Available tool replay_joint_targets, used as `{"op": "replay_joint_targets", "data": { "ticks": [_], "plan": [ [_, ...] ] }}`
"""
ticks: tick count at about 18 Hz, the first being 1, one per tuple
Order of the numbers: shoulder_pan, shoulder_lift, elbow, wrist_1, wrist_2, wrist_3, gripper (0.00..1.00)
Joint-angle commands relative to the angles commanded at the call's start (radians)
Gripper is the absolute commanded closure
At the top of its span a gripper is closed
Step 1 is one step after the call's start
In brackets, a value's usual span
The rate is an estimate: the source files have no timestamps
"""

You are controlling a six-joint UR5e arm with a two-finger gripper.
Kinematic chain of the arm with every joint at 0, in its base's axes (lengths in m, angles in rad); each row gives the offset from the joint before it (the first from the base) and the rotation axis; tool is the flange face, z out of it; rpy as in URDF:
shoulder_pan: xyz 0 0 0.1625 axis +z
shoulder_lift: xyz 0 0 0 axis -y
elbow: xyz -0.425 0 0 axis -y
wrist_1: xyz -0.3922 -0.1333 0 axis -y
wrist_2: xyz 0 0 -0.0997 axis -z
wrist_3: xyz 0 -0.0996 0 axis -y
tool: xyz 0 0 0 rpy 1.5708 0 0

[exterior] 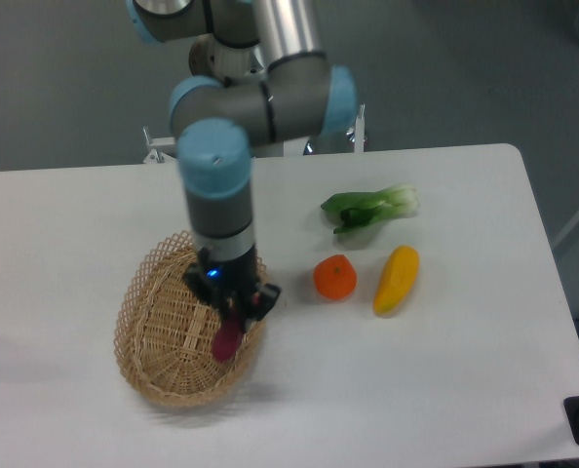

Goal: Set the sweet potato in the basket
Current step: 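Carry the sweet potato over the wicker basket and lower it inside, then open the gripper to release the sweet potato and withdraw from the basket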

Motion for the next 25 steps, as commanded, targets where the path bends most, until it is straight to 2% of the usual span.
{"op": "replay_joint_targets", "data": {
  "ticks": [5, 19, 21, 22, 23, 24, 25],
  "plan": [
    [-0.038, -0.038, -0.014, 0.000, 0.081, 0.003, 0.69],
    [-0.083, -0.051, -0.051, 0.000, 0.094, 0.012, 0.69],
    [-0.086, -0.051, -0.054, 0.000, 0.095, 0.012, 0.66],
    [-0.086, -0.051, -0.051, 0.000, 0.103, 0.012, 0.62],
    [-0.086, -0.048, -0.049, 0.000, 0.119, 0.012, 0.53],
    [-0.087, -0.048, -0.046, 0.003, 0.142, 0.014, 0.37],
    [-0.088, -0.048, -0.043, 0.005, 0.172, 0.012, 0.12]
  ]
}}
